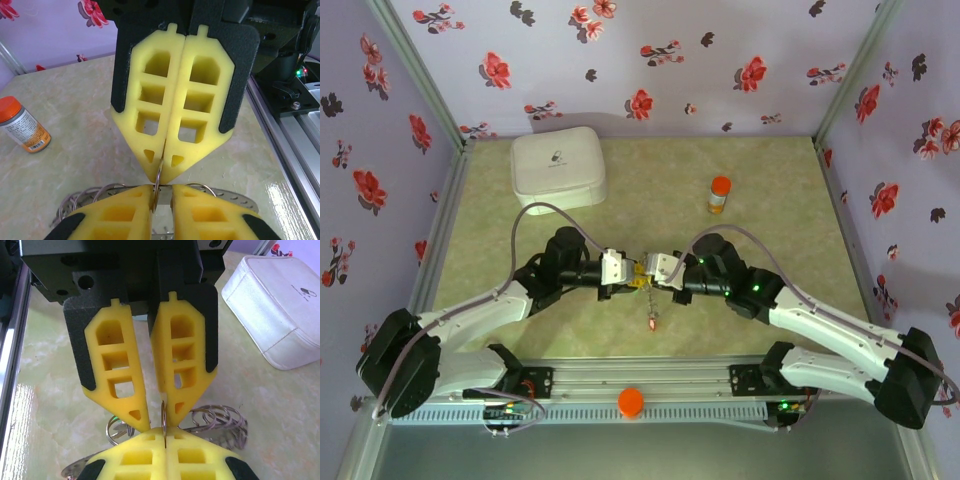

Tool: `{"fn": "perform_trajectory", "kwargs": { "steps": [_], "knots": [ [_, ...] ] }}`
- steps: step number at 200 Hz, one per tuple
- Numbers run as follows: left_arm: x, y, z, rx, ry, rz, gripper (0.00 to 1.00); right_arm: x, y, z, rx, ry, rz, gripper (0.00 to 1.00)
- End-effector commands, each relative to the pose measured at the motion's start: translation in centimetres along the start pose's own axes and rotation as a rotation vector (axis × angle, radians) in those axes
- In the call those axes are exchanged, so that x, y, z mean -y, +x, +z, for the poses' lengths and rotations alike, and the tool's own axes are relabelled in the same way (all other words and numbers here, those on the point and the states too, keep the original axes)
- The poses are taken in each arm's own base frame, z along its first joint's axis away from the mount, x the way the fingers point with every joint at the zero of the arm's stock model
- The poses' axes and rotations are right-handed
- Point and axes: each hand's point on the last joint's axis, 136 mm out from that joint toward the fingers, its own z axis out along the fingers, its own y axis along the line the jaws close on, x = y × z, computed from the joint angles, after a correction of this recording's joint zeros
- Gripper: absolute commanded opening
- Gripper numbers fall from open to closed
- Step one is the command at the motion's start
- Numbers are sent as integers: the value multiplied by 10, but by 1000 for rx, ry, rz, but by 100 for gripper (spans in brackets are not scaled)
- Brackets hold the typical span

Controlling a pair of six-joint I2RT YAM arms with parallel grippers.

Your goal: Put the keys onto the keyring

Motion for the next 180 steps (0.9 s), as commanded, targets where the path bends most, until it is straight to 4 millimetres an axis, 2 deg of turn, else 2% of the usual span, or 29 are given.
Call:
{"fn": "perform_trajectory", "kwargs": {
  "steps": [1,29,50,73,89,97,126,180],
  "knots": [
    [-5,-18,2,47,-3,54,17,-2,-26,-5,74,-35,-34,0],
    [-5,-21,1,57,-10,71,10,-3,-21,-4,49,-36,-35,0],
    [-5,-21,0,57,-15,77,0,-3,-16,-4,33,-28,-35,0],
    [-5,-19,-1,59,-22,81,0,-1,-15,-8,45,-4,-35,0],
    [-4,-18,-1,65,-26,72,0,3,-13,-11,62,31,-23,15],
    [-3,-18,0,68,-25,65,0,4,-11,-12,67,40,-17,17],
    [-3,-18,0,81,-29,45,0,2,-1,-11,46,38,-1,17],
    [-2,-18,1,82,-22,30,0,5,-6,-10,51,33,-5,15]
  ]
}}
